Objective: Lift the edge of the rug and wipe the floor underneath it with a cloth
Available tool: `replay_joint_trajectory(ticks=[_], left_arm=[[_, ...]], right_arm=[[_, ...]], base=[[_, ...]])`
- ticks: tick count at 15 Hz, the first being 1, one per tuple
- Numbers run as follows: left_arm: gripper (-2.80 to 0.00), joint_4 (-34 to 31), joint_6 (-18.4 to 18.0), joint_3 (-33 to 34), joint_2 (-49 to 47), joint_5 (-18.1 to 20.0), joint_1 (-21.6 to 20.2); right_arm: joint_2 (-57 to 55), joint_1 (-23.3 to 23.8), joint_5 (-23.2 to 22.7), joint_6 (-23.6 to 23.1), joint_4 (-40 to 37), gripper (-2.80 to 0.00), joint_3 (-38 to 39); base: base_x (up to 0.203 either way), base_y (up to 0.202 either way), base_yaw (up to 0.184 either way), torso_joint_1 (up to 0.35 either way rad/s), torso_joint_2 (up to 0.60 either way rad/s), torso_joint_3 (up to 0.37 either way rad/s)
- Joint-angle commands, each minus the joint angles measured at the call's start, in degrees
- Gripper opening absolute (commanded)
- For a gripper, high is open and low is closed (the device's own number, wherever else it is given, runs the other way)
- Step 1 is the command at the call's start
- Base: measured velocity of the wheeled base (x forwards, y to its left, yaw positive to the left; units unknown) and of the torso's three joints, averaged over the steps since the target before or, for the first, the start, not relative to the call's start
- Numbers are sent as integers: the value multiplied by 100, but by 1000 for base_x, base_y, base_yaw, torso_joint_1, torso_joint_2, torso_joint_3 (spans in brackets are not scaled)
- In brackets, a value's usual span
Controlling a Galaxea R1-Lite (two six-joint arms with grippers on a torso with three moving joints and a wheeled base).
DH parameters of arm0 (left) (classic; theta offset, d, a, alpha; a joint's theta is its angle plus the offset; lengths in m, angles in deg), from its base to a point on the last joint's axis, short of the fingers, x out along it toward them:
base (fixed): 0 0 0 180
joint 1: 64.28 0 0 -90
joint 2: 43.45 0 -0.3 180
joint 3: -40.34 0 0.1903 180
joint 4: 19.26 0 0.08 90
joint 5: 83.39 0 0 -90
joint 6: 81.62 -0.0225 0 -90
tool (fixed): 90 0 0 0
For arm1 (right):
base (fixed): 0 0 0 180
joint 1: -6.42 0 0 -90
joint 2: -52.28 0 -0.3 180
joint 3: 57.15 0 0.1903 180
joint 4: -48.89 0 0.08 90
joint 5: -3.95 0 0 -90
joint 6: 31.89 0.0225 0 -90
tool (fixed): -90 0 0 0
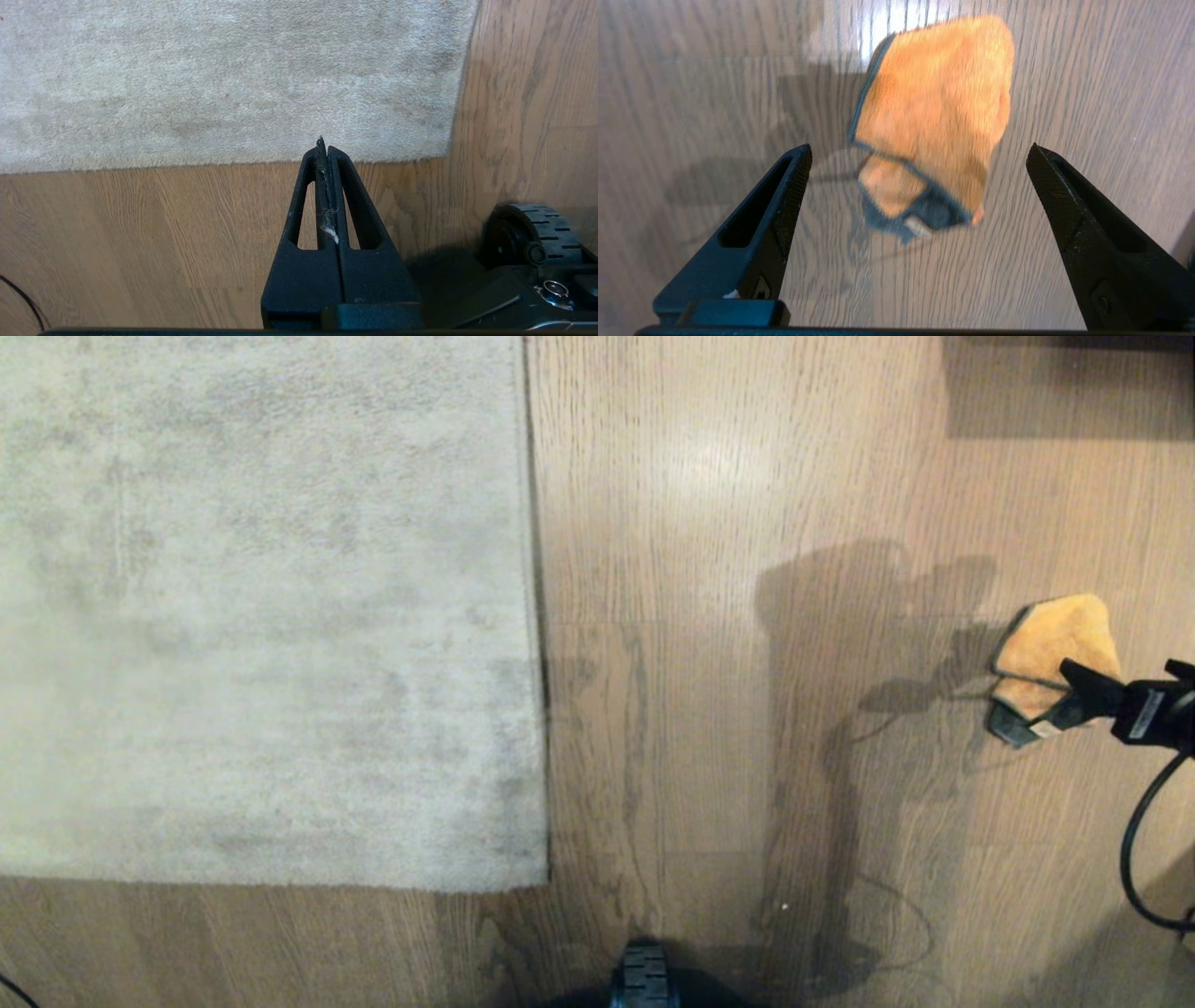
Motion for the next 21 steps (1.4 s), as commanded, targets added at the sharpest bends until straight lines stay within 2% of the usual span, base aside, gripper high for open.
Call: replay_joint_trajectory(ticks=[1, 4, 5, 6, 21], left_arm=[[-280, -2, 0, -2, 2, 2, -1], [-280, -2, 0, -2, 2, 2, -1], [-280, -2, 0, -2, 2, 2, -1], [-280, -2, 0, -2, 2, 2, -1], [-280, -2, 0, -2, 2, 2, -1]], right_arm=[[371, -10, -124, -6, 52, 0, 327], [646, -11, -177, -6, -22, 0, 522], [736, -11, -180, -8, -37, -240, 589], [811, -11, -181, -14, -40, -280, 645], [1416, -11, -177, -228, -41, -280, 1467]], base=[[0, 0, 0, 0, 0, 0], [0, 0, 0, 0, 0, 0], [0, 0, 0, 0, 0, 0], [0, 0, 0, 0, 0, 0], [0, 0, 0, 0, 0, 0]])
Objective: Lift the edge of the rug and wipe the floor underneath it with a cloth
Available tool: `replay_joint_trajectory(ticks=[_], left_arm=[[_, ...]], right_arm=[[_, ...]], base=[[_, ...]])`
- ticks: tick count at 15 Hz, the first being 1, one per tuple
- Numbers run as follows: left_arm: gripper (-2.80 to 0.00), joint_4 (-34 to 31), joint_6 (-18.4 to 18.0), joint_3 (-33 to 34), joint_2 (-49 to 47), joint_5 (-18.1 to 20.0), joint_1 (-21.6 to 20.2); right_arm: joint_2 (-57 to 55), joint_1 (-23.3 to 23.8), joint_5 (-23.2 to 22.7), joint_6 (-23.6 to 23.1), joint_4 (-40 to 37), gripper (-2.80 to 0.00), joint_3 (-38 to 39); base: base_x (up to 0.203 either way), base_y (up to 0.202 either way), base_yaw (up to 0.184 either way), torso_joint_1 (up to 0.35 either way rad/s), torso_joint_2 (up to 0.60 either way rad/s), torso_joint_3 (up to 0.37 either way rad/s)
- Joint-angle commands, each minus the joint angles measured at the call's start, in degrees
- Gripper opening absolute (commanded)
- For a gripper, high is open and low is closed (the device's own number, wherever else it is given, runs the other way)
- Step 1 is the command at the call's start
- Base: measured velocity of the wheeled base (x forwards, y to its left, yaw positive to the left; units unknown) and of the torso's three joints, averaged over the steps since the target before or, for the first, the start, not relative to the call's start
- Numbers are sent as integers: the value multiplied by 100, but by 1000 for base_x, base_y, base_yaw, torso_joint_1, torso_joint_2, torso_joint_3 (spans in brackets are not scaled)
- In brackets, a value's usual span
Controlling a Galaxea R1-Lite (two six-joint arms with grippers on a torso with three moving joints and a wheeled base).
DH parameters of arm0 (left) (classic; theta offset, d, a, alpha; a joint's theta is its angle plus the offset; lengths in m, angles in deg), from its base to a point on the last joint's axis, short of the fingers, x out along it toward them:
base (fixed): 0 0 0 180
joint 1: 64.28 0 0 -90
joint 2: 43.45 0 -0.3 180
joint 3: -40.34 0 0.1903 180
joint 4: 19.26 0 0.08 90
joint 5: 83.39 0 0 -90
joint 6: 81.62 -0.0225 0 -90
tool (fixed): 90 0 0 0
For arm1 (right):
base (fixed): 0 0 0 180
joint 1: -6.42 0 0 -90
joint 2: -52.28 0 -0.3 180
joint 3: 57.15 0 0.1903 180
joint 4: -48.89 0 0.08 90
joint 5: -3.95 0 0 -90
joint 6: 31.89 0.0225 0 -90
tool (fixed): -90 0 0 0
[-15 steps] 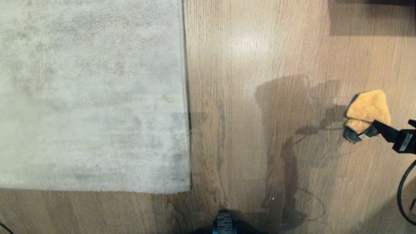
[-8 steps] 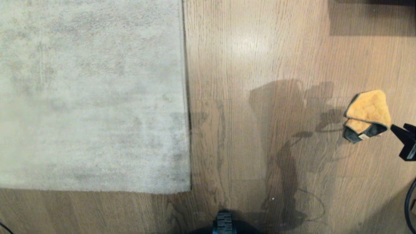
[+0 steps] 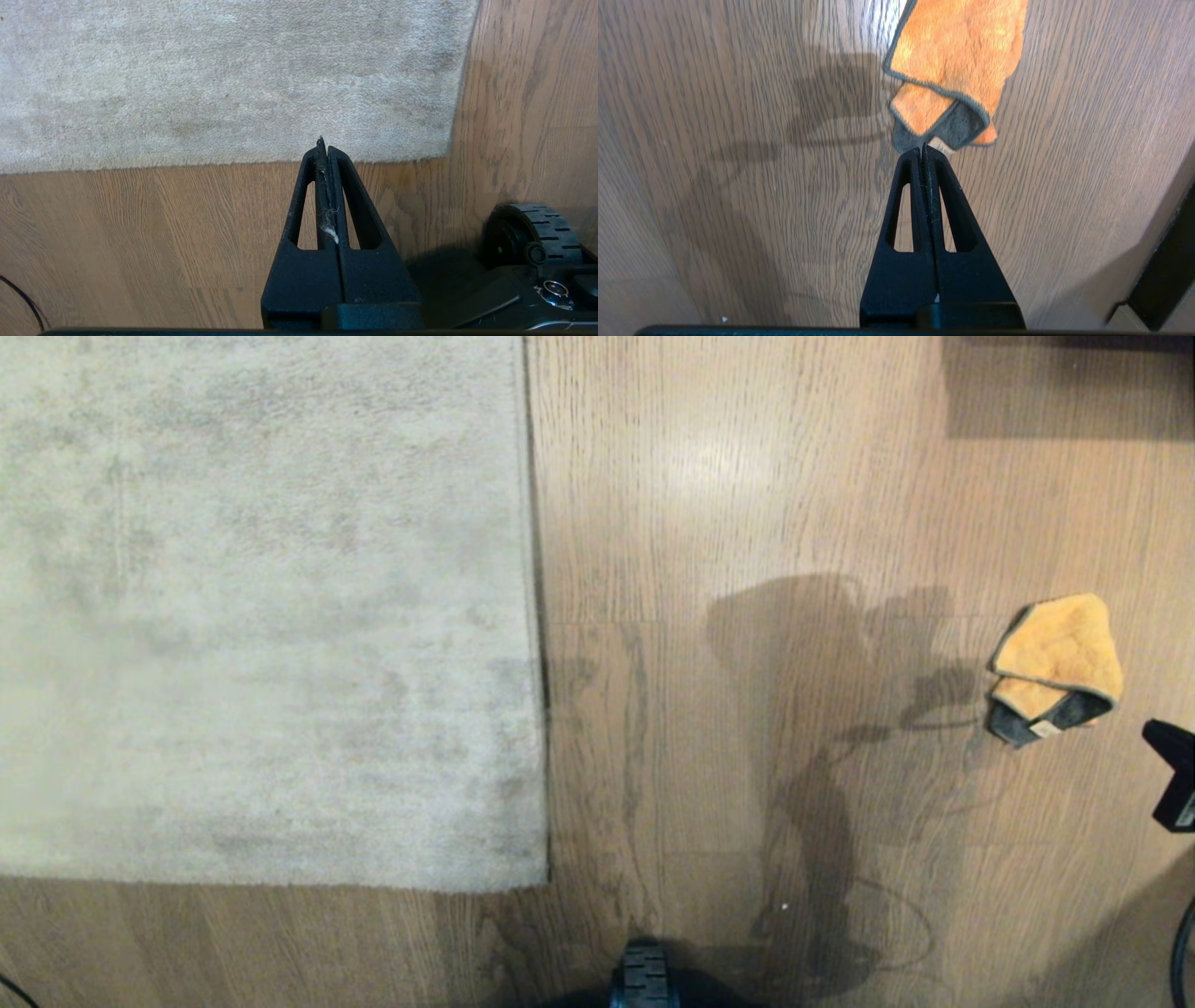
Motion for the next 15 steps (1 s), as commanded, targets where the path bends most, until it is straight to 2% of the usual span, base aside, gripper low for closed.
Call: replay_joint_trajectory(ticks=[1, 8, 12, 13, 15], left_arm=[[-280, -2, -3, 0, 2, 0, -2], [-280, -2, -3, 0, 2, 0, -2], [-280, -2, -3, 0, 2, 0, -2], [-280, -2, -3, 0, 2, 0, -2], [-280, -2, -3, 0, 2, 0, -2]], right_arm=[[111, -1, -15, -160, 10, -280, 118], [207, -14, -16, -513, 71, -280, 621], [323, -69, -24, -517, 48, -280, 791], [394, -110, -20, -508, 43, -280, 814], [789, -497, -4, -495, 23, -280, 1047]], base=[[0, 0, 0, 0, 0, 0], [0, 0, 0, 0, 0, 0], [0, 0, 0, 0, 0, 0], [0, 0, 0, 0, 0, 0], [0, 0, 0, 0, 0, 0]])
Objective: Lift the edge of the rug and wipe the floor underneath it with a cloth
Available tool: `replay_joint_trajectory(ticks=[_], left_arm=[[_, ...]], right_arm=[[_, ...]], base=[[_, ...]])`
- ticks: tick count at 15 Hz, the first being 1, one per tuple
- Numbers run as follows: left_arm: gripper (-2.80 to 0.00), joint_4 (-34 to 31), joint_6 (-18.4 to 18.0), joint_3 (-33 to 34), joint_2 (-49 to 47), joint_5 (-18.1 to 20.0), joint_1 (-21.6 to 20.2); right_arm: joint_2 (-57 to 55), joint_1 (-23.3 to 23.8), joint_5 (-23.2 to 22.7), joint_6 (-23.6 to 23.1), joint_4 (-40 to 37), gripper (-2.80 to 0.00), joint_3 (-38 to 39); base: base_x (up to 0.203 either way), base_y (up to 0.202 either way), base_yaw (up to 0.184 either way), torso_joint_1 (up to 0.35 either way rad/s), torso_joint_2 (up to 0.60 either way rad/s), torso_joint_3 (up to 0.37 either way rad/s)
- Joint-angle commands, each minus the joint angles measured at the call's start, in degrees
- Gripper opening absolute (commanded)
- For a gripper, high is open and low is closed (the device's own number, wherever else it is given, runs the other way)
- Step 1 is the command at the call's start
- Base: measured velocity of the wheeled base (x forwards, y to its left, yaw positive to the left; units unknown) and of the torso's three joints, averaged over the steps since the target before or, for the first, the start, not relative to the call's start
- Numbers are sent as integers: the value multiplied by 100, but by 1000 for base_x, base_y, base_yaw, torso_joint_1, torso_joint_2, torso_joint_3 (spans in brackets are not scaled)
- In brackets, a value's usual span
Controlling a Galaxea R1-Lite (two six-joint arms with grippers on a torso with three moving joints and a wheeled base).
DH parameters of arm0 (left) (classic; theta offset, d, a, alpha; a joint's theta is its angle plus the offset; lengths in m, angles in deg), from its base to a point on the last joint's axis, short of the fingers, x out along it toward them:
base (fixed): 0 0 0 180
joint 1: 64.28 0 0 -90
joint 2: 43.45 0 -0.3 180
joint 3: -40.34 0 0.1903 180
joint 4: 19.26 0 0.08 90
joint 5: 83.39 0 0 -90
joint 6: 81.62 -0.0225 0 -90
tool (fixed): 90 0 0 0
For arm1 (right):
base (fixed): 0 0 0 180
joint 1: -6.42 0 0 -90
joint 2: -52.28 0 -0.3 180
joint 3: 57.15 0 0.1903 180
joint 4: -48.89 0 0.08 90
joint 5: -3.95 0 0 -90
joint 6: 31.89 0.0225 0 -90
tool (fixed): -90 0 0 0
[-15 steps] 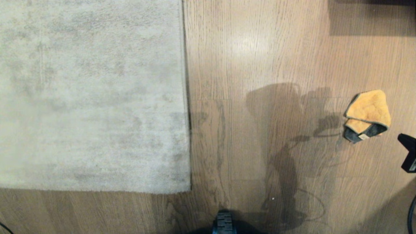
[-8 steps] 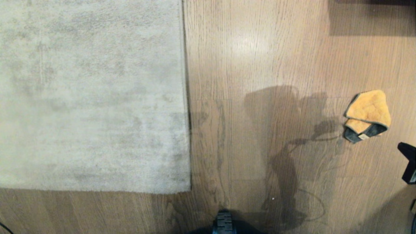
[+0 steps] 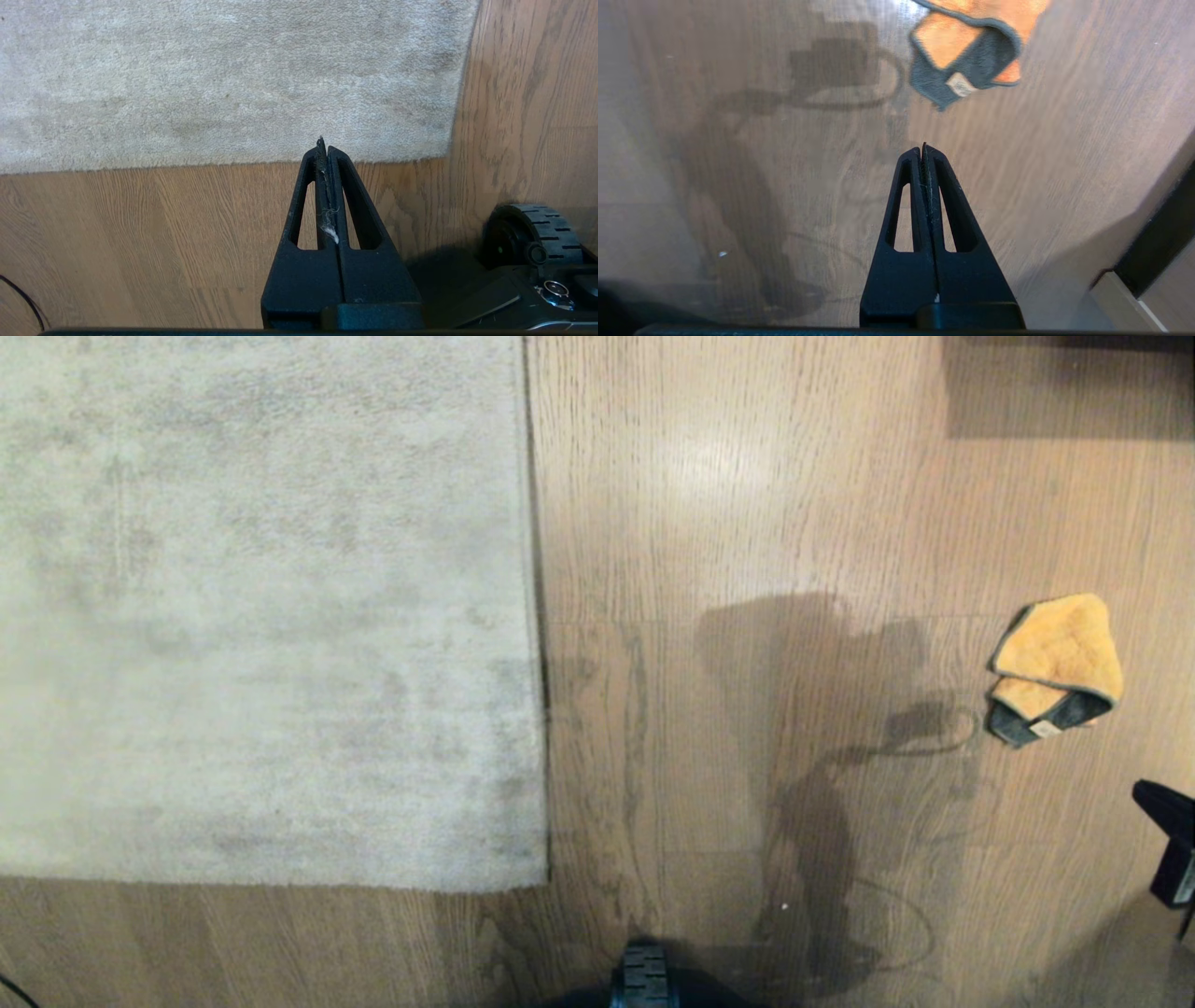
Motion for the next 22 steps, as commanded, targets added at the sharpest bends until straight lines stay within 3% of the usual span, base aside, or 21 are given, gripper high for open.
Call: replay_joint_trajectory(ticks=[1, 5, 16, 19, 22], left_arm=[[-280, 0, 0, 0, 2, 0, 1], [-280, 0, 0, 0, 2, 0, 1], [-280, 0, 0, 0, 2, 0, 1], [-280, 0, 0, 0, 2, 0, 1], [-280, 0, 0, 0, 2, 0, 1]], right_arm=[[478, -425, 13, -40, 24, -280, 277], [1443, -940, 30, -90, -740, -280, 303], [5298, -1092, 30, -157, -5021, -280, 214], [5299, -1164, 23, -221, -5301, -280, 268], [5657, -1741, 177, -199, -5521, -280, 223]], base=[[0, 0, 0, 0, 0, 0], [0, 0, 0, 0, 0, 0], [0, 0, 0, 0, 0, 0], [0, 0, 0, 0, 0, 0], [0, 0, 0, 0, 0, 0]])
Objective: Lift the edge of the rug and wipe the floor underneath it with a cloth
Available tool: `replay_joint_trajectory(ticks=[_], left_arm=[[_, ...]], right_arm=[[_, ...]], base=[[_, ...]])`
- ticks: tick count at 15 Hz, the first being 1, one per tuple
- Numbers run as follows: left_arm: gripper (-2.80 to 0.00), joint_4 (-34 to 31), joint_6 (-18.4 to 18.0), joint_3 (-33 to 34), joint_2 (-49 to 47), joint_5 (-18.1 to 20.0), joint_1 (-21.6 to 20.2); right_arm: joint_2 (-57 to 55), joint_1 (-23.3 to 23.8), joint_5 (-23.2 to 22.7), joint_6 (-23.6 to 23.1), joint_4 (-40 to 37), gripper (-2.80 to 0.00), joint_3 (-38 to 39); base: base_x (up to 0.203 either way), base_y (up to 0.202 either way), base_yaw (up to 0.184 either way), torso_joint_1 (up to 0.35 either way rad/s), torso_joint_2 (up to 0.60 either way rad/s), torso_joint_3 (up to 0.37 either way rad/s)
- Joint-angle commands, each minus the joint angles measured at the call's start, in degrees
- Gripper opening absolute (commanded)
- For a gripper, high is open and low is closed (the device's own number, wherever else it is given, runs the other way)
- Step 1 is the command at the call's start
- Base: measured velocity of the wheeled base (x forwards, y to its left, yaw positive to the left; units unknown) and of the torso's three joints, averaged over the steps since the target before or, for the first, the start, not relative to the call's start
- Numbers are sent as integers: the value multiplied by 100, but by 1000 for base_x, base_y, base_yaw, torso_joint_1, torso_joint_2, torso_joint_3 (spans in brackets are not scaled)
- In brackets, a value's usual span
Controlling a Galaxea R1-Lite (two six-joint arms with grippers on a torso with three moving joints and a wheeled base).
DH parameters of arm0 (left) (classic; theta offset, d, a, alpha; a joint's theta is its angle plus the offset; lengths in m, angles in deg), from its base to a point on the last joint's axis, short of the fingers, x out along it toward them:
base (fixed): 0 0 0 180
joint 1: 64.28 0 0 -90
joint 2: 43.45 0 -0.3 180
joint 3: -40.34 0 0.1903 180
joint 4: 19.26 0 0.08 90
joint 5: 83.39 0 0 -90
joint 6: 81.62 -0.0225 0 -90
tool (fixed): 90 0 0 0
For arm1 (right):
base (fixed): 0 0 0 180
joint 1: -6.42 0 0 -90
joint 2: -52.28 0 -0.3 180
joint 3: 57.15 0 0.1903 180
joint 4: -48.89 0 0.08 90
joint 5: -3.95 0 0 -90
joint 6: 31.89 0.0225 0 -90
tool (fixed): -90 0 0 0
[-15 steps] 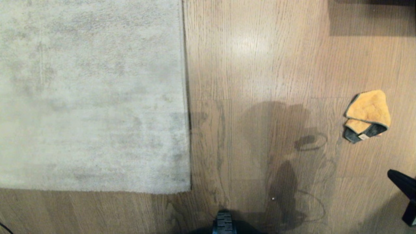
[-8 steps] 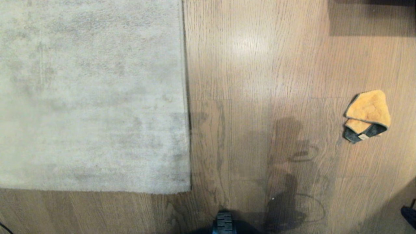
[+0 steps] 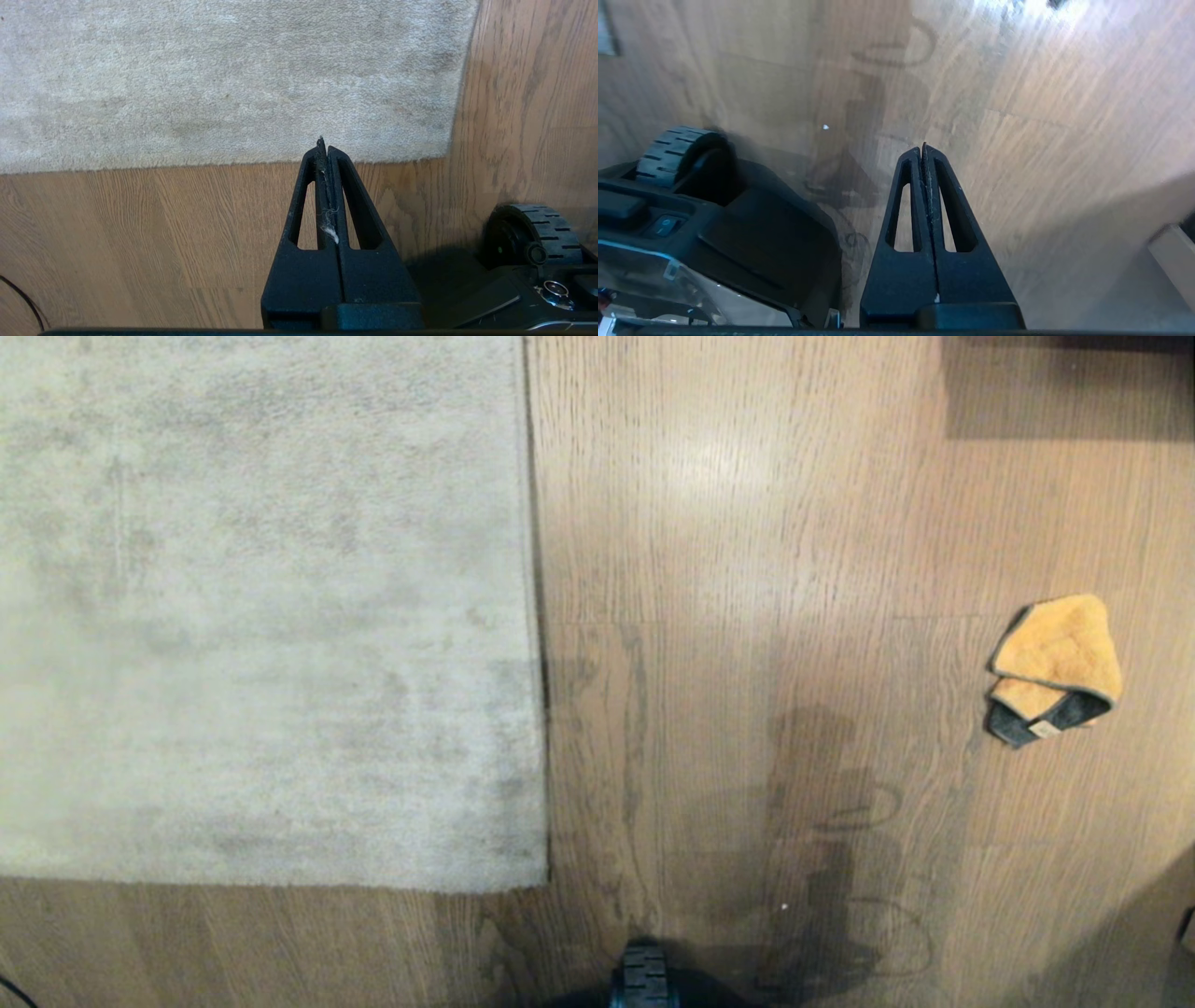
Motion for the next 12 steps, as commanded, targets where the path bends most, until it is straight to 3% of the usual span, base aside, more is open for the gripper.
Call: replay_joint_trajectory(ticks=[1, 4, 12], left_arm=[[-280, -2, 0, 0, 2, 0, 1], [-280, -2, 0, 0, 2, 0, 1], [-280, -2, 0, 0, 2, 0, 1]], right_arm=[[405, -390, 194, -4, -310, -280, -63], [764, -319, 455, 3, -475, -280, 42], [1581, -271, 480, 356, -618, -280, 25]], base=[[0, 0, 0, 0, 0, 0], [0, 0, 0, 0, 0, 0], [0, 0, 0, 0, 0, 0]])
